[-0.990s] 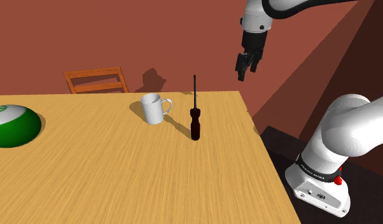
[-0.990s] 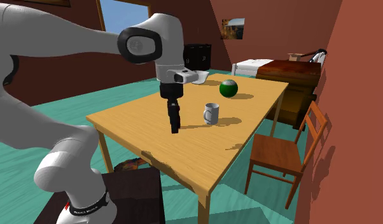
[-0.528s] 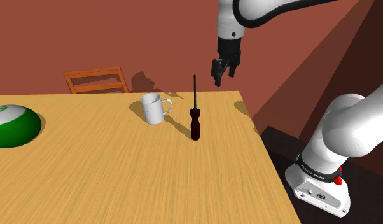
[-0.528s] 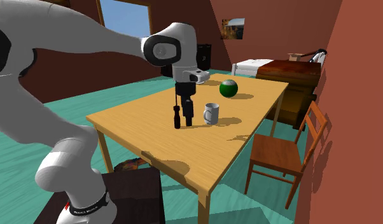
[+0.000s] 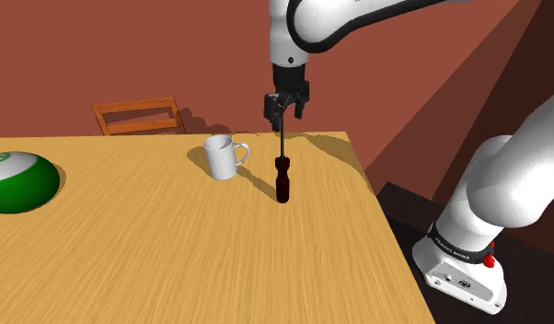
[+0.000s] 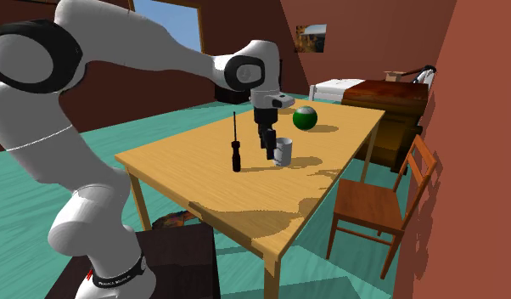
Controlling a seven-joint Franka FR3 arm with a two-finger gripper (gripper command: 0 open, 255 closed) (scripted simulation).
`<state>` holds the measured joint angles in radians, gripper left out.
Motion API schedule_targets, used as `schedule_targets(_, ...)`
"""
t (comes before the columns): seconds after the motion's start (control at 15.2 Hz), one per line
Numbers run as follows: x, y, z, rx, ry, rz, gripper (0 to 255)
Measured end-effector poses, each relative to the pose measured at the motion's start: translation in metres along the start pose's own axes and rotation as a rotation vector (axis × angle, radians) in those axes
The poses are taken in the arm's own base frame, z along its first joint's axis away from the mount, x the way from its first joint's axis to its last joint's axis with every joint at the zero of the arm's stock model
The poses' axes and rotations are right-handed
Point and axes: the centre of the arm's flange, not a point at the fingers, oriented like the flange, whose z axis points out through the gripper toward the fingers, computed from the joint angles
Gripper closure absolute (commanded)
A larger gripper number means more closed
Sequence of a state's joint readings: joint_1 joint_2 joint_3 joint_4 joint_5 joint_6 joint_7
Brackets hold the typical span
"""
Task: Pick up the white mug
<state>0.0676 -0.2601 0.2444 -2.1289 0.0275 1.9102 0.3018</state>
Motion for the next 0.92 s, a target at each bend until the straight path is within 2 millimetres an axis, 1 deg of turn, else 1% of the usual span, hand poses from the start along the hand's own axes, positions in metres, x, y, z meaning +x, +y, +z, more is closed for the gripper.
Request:
schedule_targets(0.53, 0.066, -0.077, 0.017, 0.015, 0.02, -0.006, 0)
schedule_targets(0.73, 0.092, -0.106, 0.015, 0.021, 0.027, -0.009, 0)
schedule_targets(0.92, 0.101, -0.119, 0.027, 0.024, 0.03, -0.009, 0)
